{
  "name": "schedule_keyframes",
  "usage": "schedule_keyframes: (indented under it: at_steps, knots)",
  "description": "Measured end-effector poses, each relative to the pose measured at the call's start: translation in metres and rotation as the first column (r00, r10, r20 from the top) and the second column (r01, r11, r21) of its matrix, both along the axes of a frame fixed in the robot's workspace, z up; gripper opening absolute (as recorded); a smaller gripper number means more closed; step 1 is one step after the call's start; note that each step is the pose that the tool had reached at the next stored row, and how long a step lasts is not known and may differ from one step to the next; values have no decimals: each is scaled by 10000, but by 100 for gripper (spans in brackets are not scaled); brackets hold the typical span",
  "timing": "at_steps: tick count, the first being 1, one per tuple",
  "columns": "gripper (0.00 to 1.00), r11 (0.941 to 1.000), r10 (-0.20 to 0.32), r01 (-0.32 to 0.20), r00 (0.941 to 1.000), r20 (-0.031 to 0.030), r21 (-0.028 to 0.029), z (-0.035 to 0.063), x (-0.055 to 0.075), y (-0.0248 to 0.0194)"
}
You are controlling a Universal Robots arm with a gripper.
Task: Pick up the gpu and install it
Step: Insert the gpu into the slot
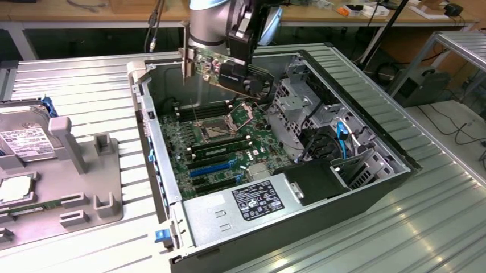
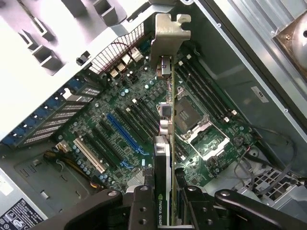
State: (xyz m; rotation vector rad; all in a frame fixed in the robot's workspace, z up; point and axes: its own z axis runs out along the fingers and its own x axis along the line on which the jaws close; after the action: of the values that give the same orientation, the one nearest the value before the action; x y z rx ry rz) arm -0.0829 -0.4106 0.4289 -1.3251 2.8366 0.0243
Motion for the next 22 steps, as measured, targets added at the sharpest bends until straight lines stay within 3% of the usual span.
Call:
schedule_keyframes:
  at_steps: [5,13,22]
  knots:
    - [27,9979,642,-642,9979,0,0,0,13,0]
    - [27,9932,1168,-1168,9932,0,0,0,15,0]
    - [27,9813,1925,-1925,9813,0,0,0,19,0]
